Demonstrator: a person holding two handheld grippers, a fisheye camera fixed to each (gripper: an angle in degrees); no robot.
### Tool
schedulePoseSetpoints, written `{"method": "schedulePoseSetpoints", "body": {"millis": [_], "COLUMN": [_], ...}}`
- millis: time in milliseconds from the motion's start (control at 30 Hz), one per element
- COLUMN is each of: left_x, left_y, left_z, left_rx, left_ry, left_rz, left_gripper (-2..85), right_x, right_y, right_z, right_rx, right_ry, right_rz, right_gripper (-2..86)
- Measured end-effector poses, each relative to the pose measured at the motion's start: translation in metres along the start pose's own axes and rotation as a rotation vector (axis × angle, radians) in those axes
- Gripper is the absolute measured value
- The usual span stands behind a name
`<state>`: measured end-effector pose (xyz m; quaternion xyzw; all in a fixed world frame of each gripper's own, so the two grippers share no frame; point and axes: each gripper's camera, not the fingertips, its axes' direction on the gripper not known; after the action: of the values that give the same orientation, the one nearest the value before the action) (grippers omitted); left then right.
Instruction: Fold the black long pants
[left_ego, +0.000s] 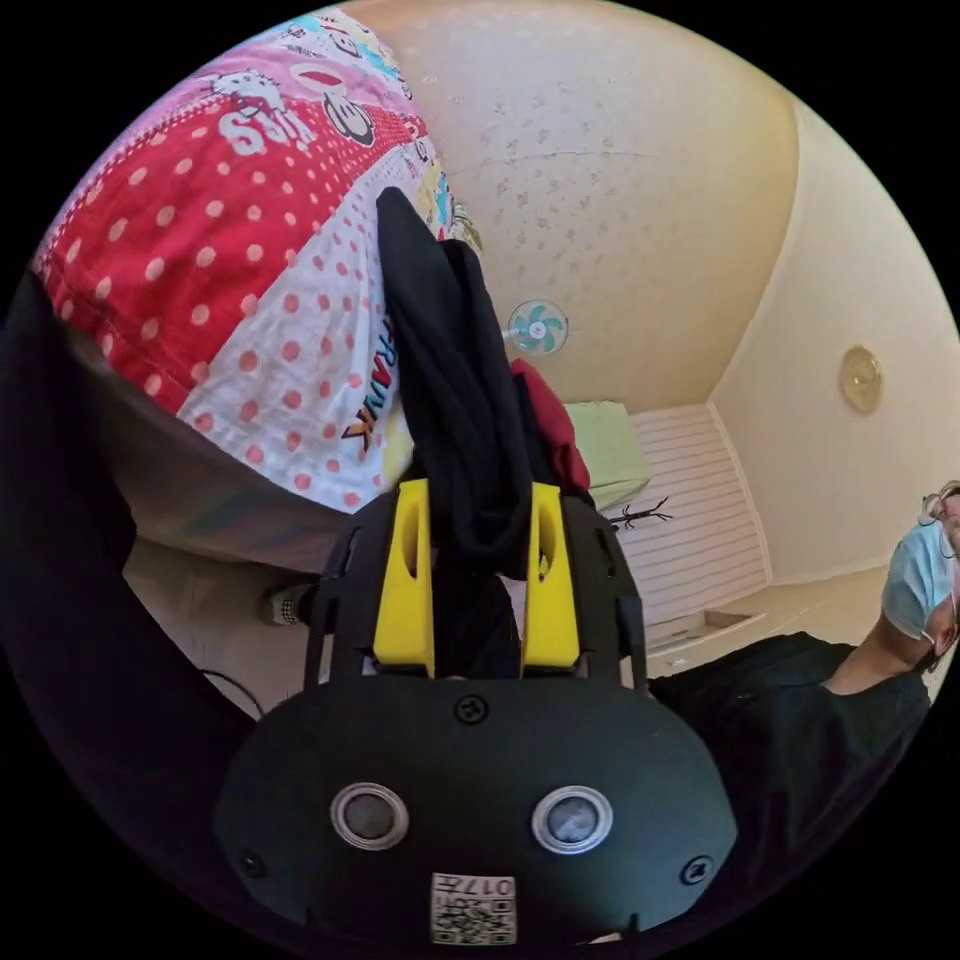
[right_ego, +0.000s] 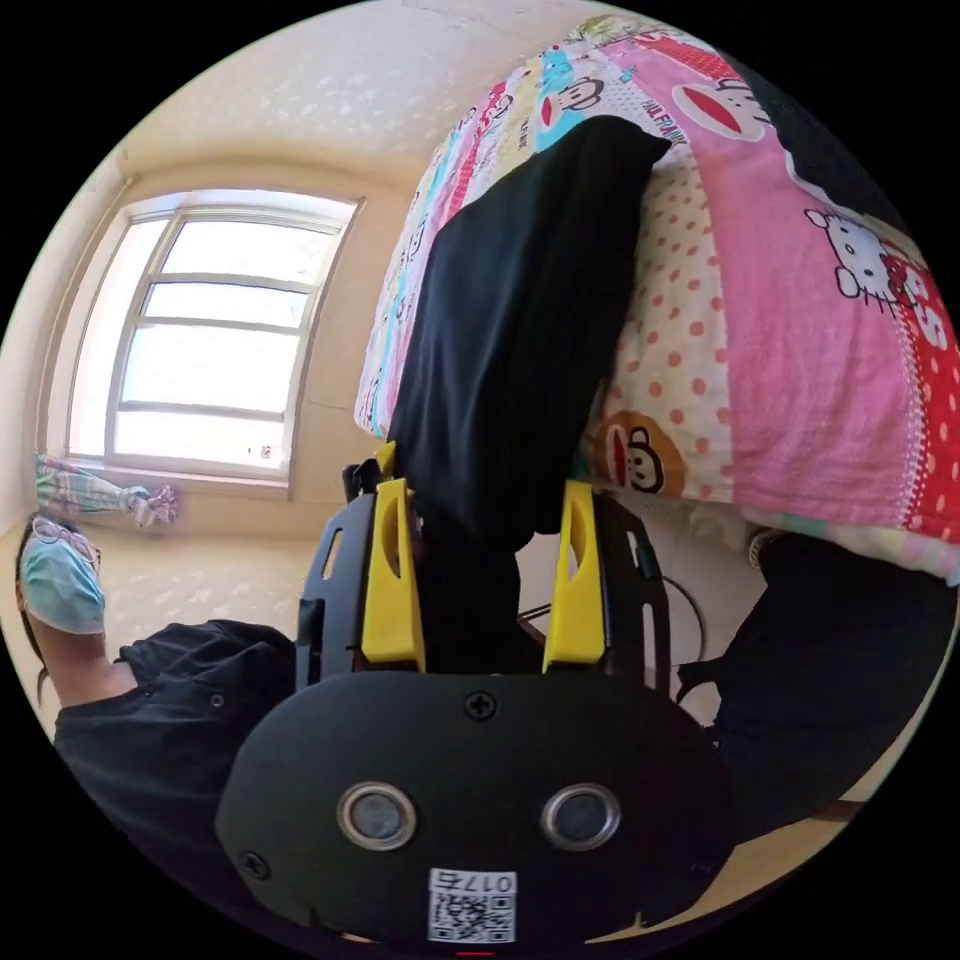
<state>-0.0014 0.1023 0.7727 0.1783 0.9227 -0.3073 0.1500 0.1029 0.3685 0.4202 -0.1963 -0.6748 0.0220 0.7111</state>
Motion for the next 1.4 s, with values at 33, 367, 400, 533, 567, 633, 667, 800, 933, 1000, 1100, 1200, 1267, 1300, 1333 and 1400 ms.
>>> {"method": "schedulePoseSetpoints", "body": {"millis": [33, 367, 400, 533, 567, 633, 667, 800, 933, 1000, 1100, 1200, 1267, 1300, 1333, 1400], "left_x": [0.003, 0.093, 0.102, 0.115, 0.118, 0.123, 0.125, 0.142, 0.149, 0.143, 0.139, 0.141, 0.146, 0.152, 0.154, 0.162], "left_y": [0.0, 0.007, 0.01, 0.016, 0.017, 0.018, 0.018, 0.021, 0.018, 0.016, 0.015, 0.012, 0.013, 0.016, 0.018, 0.021], "left_z": [-0.003, -0.036, -0.042, -0.063, -0.068, -0.076, -0.079, -0.086, -0.091, -0.09, -0.089, -0.085, -0.088, -0.092, -0.093, -0.085], "left_rx": [-0.004, -0.045, -0.021, 0.027, 0.04, 0.063, 0.064, 0.058, 0.067, 0.052, 0.059, 0.074, 0.119, 0.173, 0.199, 0.233], "left_ry": [-0.006, -0.196, -0.167, -0.108, -0.096, -0.035, -0.004, -0.031, 0.002, 0.086, 0.114, 0.07, -0.009, -0.063, -0.087, -0.169], "left_rz": [0.025, 0.311, 0.339, 0.358, 0.35, 0.356, 0.352, 0.375, 0.368, 0.317, 0.273, 0.255, 0.254, 0.274, 0.284, 0.311], "left_gripper": [13.7, 19.2, 20.2, 20.5, 20.4, 18.5, 18.3, 18.1, 18.1, 18.0, 17.8, 18.3, 18.7, 18.9, 18.9, 18.6], "right_x": [0.0, -0.062, -0.071, -0.155, -0.176, -0.185, -0.172, -0.11, -0.052, -0.035, -0.01, 0.001, -0.009, -0.014, -0.022, -0.034], "right_y": [0.005, -0.044, -0.06, -0.239, -0.302, -0.381, -0.416, -0.418, -0.385, -0.362, -0.321, -0.283, -0.242, -0.229, -0.204, -0.16], "right_z": [-0.004, -0.029, -0.035, -0.059, -0.065, -0.083, -0.099, -0.104, -0.053, -0.036, -0.021, -0.01, 0.003, 0.007, 0.014, 0.021], "right_rx": [-0.002, -0.105, -0.109, -0.089, -0.046, 0.11, 0.255, 0.565, 0.426, 0.334, 0.209, 0.067, -0.029, -0.046, -0.069, -0.067], "right_ry": [-0.033, -0.147, -0.168, -0.059, 0.013, 0.073, 0.06, -0.05, -0.083, -0.04, 0.064, 0.191, 0.283, 0.295, 0.314, 0.325], "right_rz": [0.023, -0.117, -0.136, -0.325, -0.34, -0.261, -0.124, 0.143, 0.133, 0.093, 0.077, 0.055, -0.018, -0.044, -0.078, -0.111], "right_gripper": [16.2, 4.1, 3.9, 3.5, 3.8, 4.6, 5.7, 7.7, 8.1, 8.3, 8.8, 10.2, 11.5, 11.8, 12.2, 12.6]}}
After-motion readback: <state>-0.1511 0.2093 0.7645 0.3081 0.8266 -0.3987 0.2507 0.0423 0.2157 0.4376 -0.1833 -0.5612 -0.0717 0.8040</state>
